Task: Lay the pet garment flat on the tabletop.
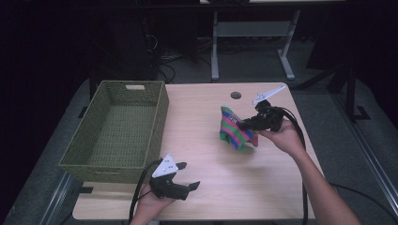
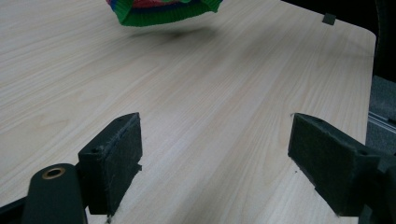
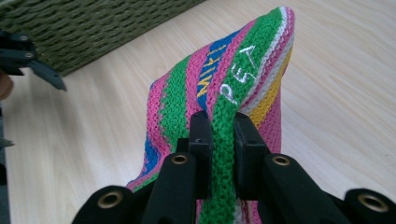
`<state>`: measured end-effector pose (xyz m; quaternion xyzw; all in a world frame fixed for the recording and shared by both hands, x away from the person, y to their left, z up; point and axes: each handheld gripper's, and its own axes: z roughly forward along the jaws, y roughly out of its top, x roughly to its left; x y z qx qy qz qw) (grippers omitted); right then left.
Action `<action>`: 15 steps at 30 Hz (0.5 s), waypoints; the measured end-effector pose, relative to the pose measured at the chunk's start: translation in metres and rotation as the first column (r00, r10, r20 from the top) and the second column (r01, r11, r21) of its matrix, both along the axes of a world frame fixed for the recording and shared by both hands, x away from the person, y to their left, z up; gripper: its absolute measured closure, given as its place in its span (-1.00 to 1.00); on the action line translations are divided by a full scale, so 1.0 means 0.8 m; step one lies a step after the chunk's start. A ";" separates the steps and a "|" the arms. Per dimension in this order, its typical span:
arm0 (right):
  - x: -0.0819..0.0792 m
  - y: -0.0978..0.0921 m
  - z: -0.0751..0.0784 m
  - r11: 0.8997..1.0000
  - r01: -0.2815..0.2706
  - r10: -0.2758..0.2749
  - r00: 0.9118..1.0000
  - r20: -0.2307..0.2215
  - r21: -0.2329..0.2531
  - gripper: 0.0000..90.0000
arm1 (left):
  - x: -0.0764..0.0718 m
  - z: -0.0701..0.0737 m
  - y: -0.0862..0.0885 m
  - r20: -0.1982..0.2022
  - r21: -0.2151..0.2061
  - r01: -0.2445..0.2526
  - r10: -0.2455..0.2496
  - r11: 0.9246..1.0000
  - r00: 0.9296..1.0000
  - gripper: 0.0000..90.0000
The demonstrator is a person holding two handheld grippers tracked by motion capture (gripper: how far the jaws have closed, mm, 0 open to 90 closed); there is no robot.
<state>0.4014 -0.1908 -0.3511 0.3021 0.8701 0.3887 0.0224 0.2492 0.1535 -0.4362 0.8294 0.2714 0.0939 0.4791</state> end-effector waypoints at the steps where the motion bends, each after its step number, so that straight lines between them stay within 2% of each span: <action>1: -0.008 0.001 0.005 1.000 -0.016 0.016 1.000 0.016 0.006 0.78 | 0.000 0.000 0.000 0.001 0.000 -0.001 0.001 1.000 1.000 -0.62; 3: -0.016 0.000 0.010 0.999 -0.033 0.033 0.999 0.030 0.008 0.78 | 0.000 0.001 0.001 0.001 0.000 0.000 0.000 1.000 1.000 -0.62; 15: -0.046 -0.002 0.020 0.995 -0.090 0.088 0.995 0.044 0.037 0.78 | 0.000 0.002 0.003 0.005 -0.008 -0.010 0.010 1.000 1.000 -0.62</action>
